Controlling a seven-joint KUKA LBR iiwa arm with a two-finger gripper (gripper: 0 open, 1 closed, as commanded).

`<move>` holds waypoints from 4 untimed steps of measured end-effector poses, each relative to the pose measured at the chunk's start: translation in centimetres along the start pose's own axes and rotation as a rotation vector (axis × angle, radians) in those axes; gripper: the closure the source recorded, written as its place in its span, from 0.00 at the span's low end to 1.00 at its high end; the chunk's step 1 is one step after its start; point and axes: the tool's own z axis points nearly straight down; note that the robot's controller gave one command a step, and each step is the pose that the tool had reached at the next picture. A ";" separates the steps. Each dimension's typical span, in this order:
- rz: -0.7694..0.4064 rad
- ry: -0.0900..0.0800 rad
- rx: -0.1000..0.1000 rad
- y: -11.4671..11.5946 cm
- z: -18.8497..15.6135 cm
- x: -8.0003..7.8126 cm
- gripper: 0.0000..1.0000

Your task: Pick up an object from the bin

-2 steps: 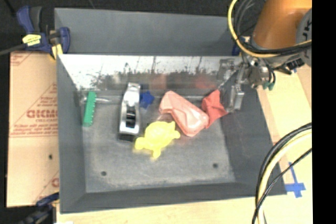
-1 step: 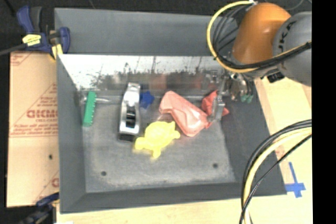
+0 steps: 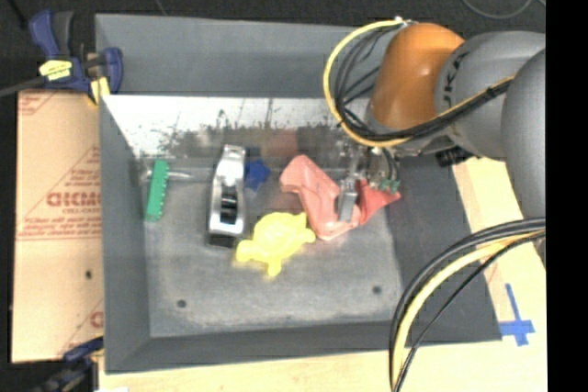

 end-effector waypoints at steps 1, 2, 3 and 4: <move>-0.142 -0.010 0.001 2.0 1.6 -0.1 0.00; -0.304 -0.019 0.000 4.3 3.8 1.5 1.00; -0.305 -0.019 0.000 4.3 3.8 1.5 1.00; -0.328 -0.014 -0.001 4.3 3.9 1.1 1.00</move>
Offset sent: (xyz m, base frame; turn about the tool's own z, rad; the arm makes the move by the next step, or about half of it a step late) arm -0.0118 0.0460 -0.0437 -0.3036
